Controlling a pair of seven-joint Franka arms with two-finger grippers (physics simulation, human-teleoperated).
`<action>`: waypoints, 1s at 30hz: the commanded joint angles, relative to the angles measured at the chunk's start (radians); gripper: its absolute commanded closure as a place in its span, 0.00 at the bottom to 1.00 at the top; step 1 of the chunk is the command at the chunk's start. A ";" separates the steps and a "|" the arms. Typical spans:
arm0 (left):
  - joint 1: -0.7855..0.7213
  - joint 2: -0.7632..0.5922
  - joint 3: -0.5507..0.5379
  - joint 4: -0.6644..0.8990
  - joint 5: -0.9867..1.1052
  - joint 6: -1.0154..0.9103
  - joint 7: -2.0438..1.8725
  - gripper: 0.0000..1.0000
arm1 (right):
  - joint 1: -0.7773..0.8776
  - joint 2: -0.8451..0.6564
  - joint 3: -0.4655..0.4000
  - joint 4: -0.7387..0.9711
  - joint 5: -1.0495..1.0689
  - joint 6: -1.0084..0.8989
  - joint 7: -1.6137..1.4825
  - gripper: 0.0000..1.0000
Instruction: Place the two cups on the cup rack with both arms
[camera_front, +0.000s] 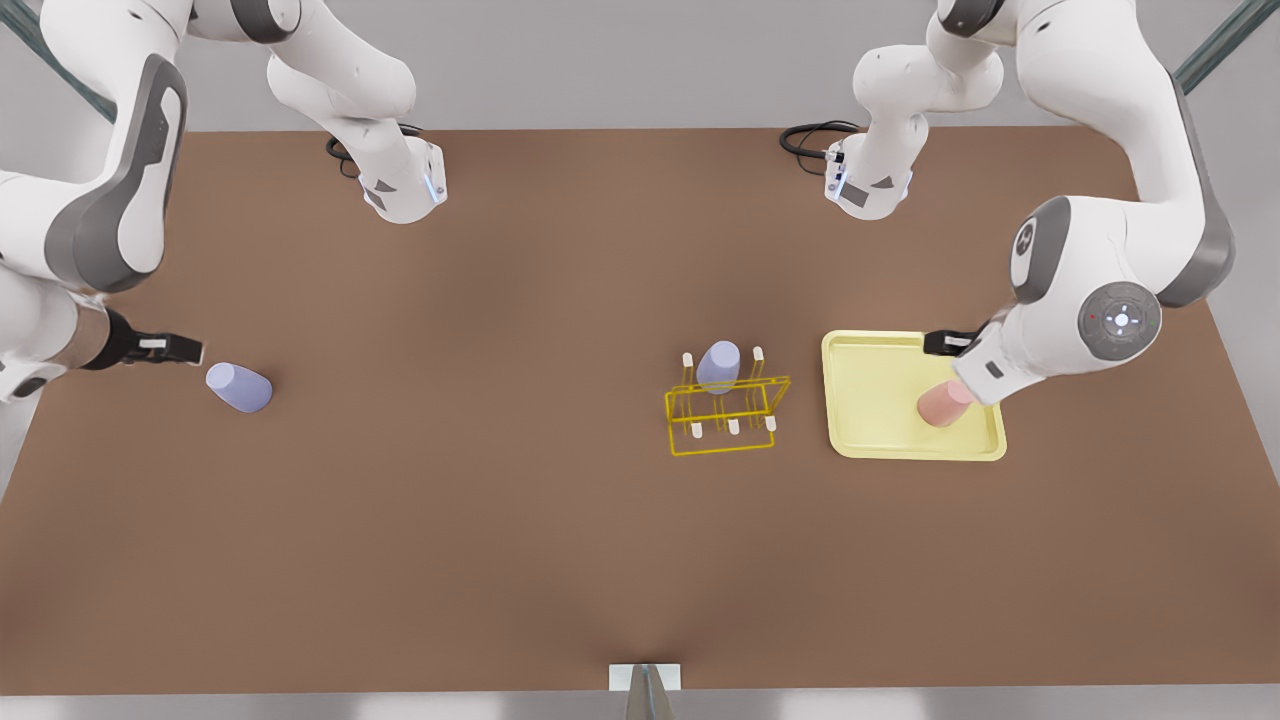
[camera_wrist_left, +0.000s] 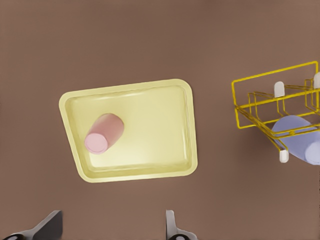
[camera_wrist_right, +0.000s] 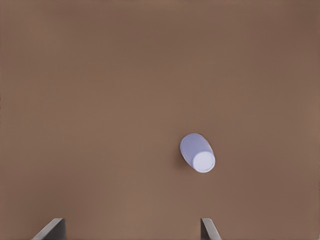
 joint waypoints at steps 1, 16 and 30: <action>0.000 -0.002 0.006 -0.003 -0.017 0.168 -0.056 0.00 | -0.003 -0.001 0.000 0.000 0.016 0.111 -0.113 0.00; 0.015 0.021 0.216 -0.598 -0.084 0.943 0.324 0.00 | -0.157 0.110 -0.008 -0.454 0.006 0.814 -0.350 0.00; 0.070 0.007 0.216 -0.831 -0.087 1.138 0.312 0.00 | -0.210 -0.005 -0.071 -0.770 -0.010 0.955 -0.346 0.00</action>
